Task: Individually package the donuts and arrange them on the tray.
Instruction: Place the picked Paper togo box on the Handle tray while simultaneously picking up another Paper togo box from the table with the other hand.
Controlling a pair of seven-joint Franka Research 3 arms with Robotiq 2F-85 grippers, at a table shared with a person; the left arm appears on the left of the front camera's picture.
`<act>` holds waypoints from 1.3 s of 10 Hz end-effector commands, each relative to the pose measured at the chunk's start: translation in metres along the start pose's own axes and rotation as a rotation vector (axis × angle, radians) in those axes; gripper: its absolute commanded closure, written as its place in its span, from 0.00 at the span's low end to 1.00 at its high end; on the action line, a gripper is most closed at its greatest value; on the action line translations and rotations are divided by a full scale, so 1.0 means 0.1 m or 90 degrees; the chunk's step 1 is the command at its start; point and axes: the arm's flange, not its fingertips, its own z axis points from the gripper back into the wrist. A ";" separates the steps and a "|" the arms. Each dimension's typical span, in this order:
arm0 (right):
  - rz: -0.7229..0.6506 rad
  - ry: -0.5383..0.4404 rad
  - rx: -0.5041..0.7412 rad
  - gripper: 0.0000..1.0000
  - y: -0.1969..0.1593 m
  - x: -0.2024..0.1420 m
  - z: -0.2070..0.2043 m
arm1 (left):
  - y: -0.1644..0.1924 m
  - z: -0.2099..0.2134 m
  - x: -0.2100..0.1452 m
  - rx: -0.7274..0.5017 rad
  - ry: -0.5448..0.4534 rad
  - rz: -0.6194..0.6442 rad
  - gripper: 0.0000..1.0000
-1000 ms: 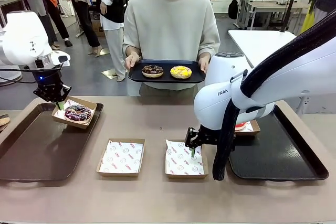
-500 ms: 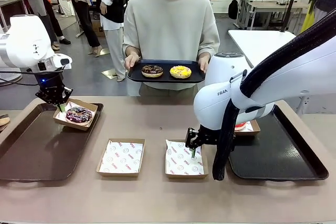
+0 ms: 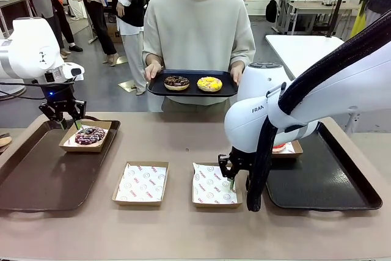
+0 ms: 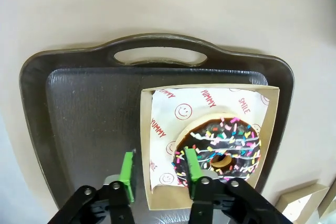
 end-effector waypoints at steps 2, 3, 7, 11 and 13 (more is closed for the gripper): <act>0.011 -0.004 -0.003 1.00 0.03 0.04 -0.01 | 0.01 0.02 0.03 0.008 0.006 0.008 0.00; 0.009 -0.006 -0.004 1.00 0.04 0.04 -0.01 | 0.01 0.02 0.02 0.006 0.008 0.008 0.00; 0.008 -0.013 0.002 1.00 0.04 0.04 0.02 | 0.05 0.07 -0.01 -0.013 0.008 0.013 0.00; 0.062 0.001 0.047 1.00 -0.14 0.05 0.85 | 0.51 0.76 -0.53 -0.303 0.105 -0.007 0.00; 0.054 -0.005 0.061 1.00 -0.24 0.27 1.29 | 0.90 0.99 -0.81 -0.415 0.100 0.001 0.00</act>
